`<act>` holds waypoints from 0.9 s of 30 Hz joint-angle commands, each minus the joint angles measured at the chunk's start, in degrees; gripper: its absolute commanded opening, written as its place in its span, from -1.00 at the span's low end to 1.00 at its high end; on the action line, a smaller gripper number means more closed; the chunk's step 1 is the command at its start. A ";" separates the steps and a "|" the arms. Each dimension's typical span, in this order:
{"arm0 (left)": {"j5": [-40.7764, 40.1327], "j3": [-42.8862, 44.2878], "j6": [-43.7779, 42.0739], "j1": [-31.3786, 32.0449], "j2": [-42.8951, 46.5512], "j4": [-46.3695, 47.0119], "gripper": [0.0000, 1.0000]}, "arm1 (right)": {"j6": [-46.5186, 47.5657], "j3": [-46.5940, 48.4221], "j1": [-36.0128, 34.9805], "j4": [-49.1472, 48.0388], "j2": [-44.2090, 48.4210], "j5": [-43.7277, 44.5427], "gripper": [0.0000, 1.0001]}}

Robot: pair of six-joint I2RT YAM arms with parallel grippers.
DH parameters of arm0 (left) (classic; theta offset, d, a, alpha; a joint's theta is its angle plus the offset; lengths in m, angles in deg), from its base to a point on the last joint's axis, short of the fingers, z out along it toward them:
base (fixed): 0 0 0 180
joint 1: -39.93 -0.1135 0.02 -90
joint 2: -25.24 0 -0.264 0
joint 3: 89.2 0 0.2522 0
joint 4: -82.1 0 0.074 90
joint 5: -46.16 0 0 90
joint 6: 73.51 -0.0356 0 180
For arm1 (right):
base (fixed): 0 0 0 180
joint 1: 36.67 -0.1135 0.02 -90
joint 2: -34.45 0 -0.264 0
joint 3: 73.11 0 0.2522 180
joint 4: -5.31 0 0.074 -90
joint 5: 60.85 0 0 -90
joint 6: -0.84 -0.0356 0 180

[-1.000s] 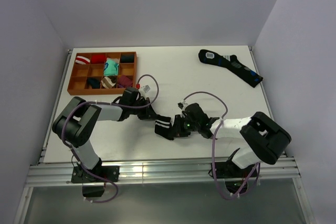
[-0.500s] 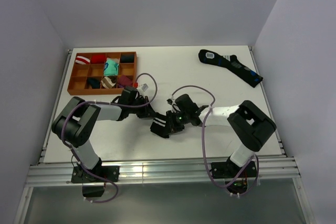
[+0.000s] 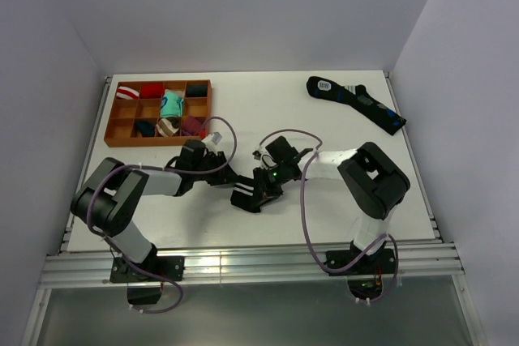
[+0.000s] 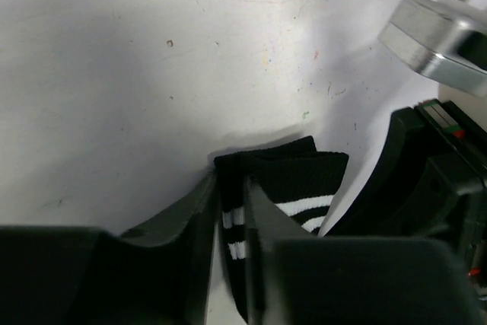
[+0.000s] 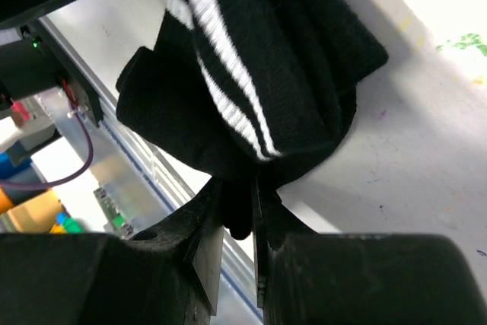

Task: Roll the socks
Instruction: Roll the sock at the center of the board.

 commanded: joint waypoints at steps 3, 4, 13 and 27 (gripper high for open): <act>-1.77 -2.99 -0.19 -0.53 5.65 8.16 -0.33 | 3.24 1.37 -0.13 11.55 -4.56 1.01 -0.63; -2.12 -3.17 -0.19 -0.61 6.10 8.34 -0.32 | 3.42 1.55 -0.13 11.73 -4.83 1.01 -0.63; -2.21 -11.77 0.51 -0.44 15.76 15.54 -0.22 | 3.59 4.18 -0.13 14.98 -6.85 1.63 -0.63; -19.78 -26.37 4.30 10.81 29.82 21.53 0.03 | 5.35 10.16 -0.13 21.39 -10.63 2.07 -0.64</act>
